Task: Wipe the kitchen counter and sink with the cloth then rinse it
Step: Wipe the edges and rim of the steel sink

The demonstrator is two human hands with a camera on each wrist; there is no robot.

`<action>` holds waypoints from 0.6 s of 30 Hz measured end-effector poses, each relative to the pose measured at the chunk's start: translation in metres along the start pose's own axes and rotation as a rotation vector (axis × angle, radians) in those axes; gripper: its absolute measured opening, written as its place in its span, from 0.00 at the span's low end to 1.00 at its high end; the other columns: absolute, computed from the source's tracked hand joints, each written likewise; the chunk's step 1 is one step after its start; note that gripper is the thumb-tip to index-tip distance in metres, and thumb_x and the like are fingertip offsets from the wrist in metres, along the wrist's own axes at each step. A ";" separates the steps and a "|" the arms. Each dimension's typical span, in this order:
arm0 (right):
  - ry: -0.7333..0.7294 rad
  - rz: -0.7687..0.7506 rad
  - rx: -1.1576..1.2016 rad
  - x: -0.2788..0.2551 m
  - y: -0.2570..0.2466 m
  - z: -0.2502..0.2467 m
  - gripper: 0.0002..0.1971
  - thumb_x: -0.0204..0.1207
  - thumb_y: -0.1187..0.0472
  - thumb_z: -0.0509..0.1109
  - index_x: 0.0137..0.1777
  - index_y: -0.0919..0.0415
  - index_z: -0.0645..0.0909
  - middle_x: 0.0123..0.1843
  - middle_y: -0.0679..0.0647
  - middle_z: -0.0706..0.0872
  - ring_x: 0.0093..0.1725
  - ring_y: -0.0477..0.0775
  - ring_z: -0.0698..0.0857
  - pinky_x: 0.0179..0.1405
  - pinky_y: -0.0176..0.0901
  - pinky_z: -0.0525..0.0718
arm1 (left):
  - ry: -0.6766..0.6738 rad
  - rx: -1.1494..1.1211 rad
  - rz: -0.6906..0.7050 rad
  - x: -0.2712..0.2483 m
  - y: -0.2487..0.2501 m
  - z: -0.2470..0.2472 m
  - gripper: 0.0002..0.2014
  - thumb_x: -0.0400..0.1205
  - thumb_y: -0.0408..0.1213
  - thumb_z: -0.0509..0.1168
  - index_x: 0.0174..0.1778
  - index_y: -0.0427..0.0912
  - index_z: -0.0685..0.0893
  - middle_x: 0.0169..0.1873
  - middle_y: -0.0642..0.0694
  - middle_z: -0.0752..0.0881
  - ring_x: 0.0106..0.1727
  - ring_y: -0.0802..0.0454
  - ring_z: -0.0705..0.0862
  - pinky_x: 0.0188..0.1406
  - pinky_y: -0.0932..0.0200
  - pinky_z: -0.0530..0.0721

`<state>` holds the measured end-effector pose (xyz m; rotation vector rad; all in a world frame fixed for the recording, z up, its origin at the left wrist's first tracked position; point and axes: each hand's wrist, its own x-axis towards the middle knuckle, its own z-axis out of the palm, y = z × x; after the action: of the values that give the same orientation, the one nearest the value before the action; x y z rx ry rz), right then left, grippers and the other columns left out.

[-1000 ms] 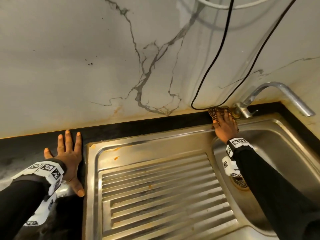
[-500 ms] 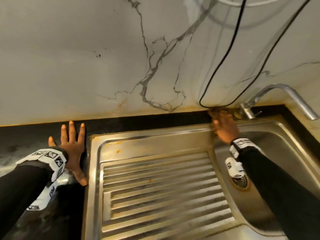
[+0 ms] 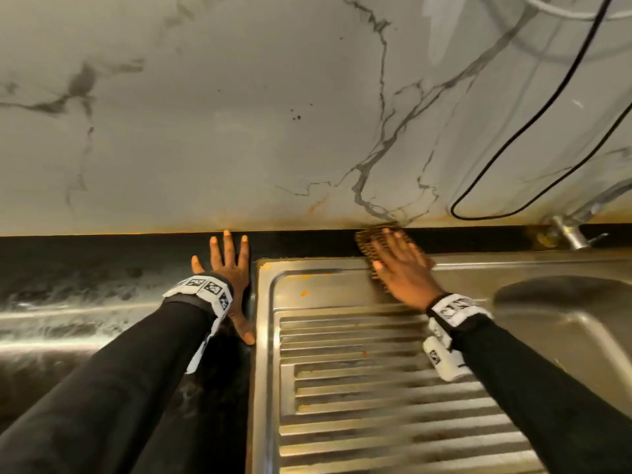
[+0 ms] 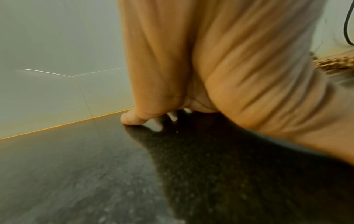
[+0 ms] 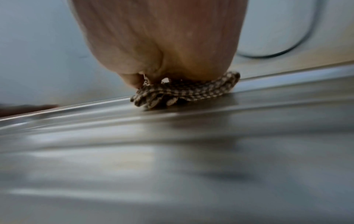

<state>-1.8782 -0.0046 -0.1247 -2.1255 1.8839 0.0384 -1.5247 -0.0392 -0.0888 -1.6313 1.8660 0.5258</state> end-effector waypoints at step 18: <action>-0.119 -0.149 0.086 -0.058 -0.245 0.060 0.33 0.89 0.47 0.48 0.90 0.59 0.49 0.91 0.63 0.41 0.90 0.63 0.45 0.88 0.61 0.46 | 0.113 0.022 0.057 -0.009 -0.024 0.022 0.93 0.46 0.68 0.86 0.81 0.32 0.19 0.75 0.35 0.15 0.85 0.35 0.24 0.86 0.25 0.40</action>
<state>-1.6367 0.0894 -0.1194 -2.1485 1.6281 0.0500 -1.4968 -0.0227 -0.0971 -1.6279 1.9981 0.4437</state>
